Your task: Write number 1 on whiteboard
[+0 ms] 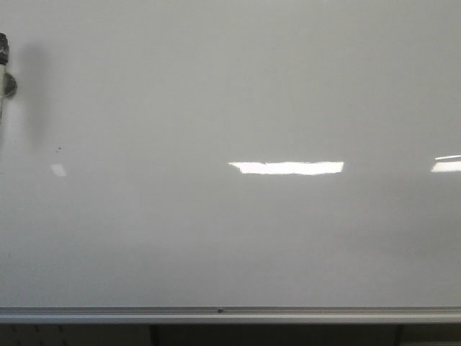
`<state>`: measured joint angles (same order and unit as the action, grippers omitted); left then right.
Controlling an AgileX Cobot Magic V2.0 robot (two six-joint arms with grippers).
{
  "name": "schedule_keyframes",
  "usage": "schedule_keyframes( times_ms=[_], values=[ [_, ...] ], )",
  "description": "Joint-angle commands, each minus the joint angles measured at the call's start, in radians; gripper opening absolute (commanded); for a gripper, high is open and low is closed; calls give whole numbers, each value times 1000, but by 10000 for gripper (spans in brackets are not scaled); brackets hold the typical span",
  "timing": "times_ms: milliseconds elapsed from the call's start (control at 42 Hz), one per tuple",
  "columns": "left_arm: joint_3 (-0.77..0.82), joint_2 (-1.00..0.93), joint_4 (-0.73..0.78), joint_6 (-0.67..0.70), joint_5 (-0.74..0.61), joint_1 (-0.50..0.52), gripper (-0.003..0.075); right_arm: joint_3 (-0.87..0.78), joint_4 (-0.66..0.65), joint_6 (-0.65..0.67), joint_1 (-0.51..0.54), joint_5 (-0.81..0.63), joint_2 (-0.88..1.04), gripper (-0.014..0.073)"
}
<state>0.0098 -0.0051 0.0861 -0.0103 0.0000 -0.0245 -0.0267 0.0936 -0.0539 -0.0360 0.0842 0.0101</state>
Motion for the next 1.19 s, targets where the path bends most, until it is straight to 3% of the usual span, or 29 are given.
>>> schedule_keyframes(
  times_ms=[0, 761, 904, 1165],
  values=[
    [23, -17, -5, 10, -78, 1, -20, 22, 0, 0, 4, -84, 18, -69],
    [23, -17, -5, 10, -89, 1, -20, 22, 2, 0, 4, -94, 18, -69],
    [17, -17, -11, 10, -146, 1, -20, 31, 36, 0, 4, -94, 18, -69],
    [-150, -12, -34, 10, -92, 1, -20, 172, 43, 0, 4, -45, 17, -69]
  ],
)
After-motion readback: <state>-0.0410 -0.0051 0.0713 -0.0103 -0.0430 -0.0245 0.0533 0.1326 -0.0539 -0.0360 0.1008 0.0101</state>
